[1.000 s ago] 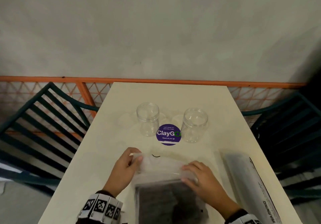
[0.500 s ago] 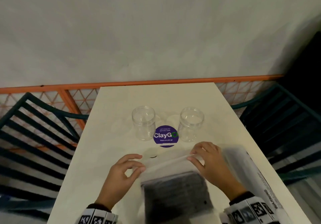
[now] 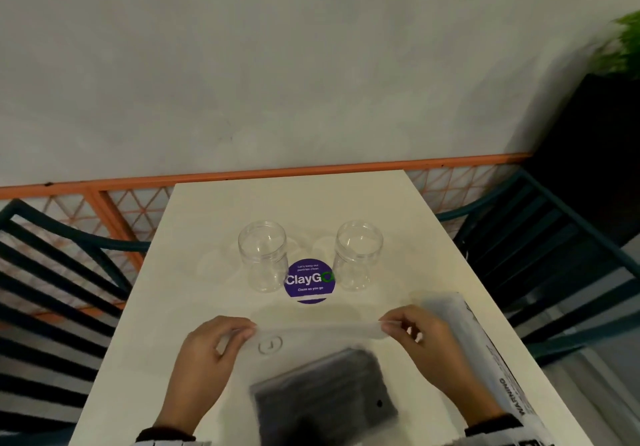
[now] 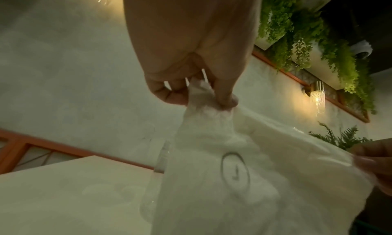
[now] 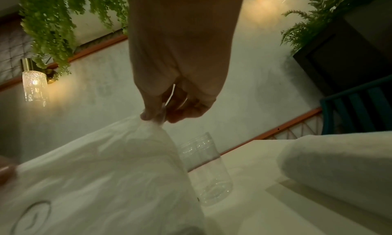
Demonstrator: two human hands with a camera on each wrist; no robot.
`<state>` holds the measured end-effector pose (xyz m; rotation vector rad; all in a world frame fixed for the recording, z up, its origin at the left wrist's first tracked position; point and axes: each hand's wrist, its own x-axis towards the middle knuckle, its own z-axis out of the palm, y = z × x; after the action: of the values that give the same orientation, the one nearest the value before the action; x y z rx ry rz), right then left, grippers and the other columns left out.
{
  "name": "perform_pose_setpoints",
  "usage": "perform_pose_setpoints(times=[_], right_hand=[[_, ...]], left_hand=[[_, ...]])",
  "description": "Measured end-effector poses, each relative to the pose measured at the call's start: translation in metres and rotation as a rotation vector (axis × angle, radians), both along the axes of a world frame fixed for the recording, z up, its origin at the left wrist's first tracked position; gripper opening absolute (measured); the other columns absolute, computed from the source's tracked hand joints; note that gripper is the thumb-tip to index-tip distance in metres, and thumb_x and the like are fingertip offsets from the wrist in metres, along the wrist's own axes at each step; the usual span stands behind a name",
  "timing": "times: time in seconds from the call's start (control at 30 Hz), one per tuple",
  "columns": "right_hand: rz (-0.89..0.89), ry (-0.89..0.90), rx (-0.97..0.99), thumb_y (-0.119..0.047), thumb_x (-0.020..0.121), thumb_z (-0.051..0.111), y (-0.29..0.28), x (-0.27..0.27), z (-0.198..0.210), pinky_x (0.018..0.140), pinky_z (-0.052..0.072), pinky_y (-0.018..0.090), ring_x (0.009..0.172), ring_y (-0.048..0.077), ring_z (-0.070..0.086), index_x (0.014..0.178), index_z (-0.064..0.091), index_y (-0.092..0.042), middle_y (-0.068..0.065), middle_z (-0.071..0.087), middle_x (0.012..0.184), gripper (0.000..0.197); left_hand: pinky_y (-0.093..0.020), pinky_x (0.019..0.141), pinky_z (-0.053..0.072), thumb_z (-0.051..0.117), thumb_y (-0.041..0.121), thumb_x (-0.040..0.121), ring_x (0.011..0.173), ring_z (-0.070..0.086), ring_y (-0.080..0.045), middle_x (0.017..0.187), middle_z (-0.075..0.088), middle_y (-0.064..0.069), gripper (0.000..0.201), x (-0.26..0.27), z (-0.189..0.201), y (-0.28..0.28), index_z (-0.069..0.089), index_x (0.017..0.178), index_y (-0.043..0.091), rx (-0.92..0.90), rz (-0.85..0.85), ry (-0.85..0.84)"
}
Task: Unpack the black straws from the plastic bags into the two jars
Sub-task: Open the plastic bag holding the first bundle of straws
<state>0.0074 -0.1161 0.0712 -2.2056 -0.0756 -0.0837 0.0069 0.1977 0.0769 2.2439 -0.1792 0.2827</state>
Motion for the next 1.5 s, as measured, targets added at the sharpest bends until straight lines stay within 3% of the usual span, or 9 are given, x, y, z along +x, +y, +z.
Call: perform_pose_setpoints(times=[0.1,0.43,0.67,0.77,0.93,1.03,1.17,1.3,1.5], right_hand=[[-0.024,0.048,0.209,-0.007,0.081,0.067,-0.004,0.001,0.001,0.068,0.048,0.009,0.073,0.001,0.064,0.076,0.067,-0.034,-0.015,0.072,0.075,0.027],[0.065,0.014,0.421,0.0,0.074,0.072,0.002,0.008,0.009,0.07,0.055,0.029,0.068,0.019,0.068,0.07,0.072,-0.024,0.004,0.073,0.069,0.024],[0.048,-0.016,0.478,-0.067,0.053,0.071,-0.016,0.014,0.004,0.067,0.052,0.022,0.068,0.015,0.064,0.074,0.066,-0.025,0.007,0.071,0.081,0.047],[0.058,-0.015,0.527,-0.065,0.056,0.071,-0.021,0.02,0.007,0.065,0.051,0.018,0.067,0.016,0.062,0.071,0.064,-0.017,0.014,0.07,0.079,0.051],[0.038,0.032,0.484,-0.023,0.076,0.071,-0.02,0.029,0.011,0.064,0.051,0.013,0.073,0.023,0.062,0.075,0.059,-0.006,0.008,0.07,0.07,0.021],[-0.113,-0.061,0.099,-0.004,0.082,0.064,-0.007,0.034,0.017,0.083,0.049,0.031,0.093,0.027,0.056,0.087,0.059,-0.014,0.0,0.063,0.09,0.012],[0.07,-0.45,-0.137,-0.03,0.081,0.058,0.053,0.032,0.039,0.09,0.028,0.011,0.094,0.01,0.046,0.096,0.062,-0.023,-0.006,0.059,0.097,0.017],[0.477,-0.253,-0.089,-0.061,0.079,0.046,0.112,0.029,0.042,0.093,0.035,0.017,0.1,0.0,0.048,0.105,0.062,-0.035,-0.012,0.065,0.103,0.04],[0.555,-0.139,-0.045,-0.032,0.086,0.06,0.138,0.027,0.038,0.085,0.044,0.02,0.093,0.009,0.058,0.106,0.067,-0.02,0.001,0.068,0.103,0.025]], left_hand=[[-0.033,0.081,0.041,0.044,0.045,0.075,0.089,0.062,-0.014,0.093,0.067,0.017,0.026,0.003,0.005,-0.019,0.064,0.091,0.041,0.289,0.067,-0.039],[-0.02,0.074,0.024,0.047,0.039,0.081,0.075,0.053,0.005,0.078,0.067,0.022,0.012,0.011,0.021,-0.148,0.058,0.086,0.037,0.295,-0.231,-0.221],[-0.025,0.071,0.017,0.043,0.057,0.074,0.084,0.046,0.005,0.075,0.063,0.026,0.025,0.01,0.006,-0.07,0.062,0.073,0.04,0.404,0.022,-0.019],[-0.025,0.072,0.027,0.051,0.061,0.068,0.089,0.047,0.006,0.078,0.062,0.032,0.016,-0.002,0.004,-0.025,0.06,0.074,0.049,0.232,0.18,0.087],[-0.007,0.065,0.047,0.069,0.003,0.076,0.07,0.064,-0.007,0.08,0.072,0.008,0.026,-0.013,0.003,-0.007,0.069,0.083,0.028,-0.437,0.185,0.22],[-0.011,0.07,0.05,0.064,-0.003,0.077,0.075,0.068,-0.016,0.072,0.073,-0.006,0.026,-0.016,0.004,-0.016,0.065,0.095,0.016,-0.63,0.21,0.224],[-0.021,0.076,0.049,0.072,0.002,0.073,0.078,0.069,-0.017,0.072,0.075,-0.011,0.025,-0.015,0.008,-0.028,0.058,0.09,0.013,-0.679,0.212,0.228],[-0.015,0.06,0.043,0.077,0.005,0.068,0.057,0.06,-0.009,0.06,0.072,-0.006,0.024,-0.016,0.012,-0.036,0.055,0.068,0.015,-0.527,0.25,0.156],[-0.017,0.071,0.054,0.07,-0.002,0.072,0.072,0.07,-0.014,0.077,0.075,0.002,0.023,-0.027,0.013,-0.025,0.072,0.069,0.021,-0.527,0.165,0.151]])
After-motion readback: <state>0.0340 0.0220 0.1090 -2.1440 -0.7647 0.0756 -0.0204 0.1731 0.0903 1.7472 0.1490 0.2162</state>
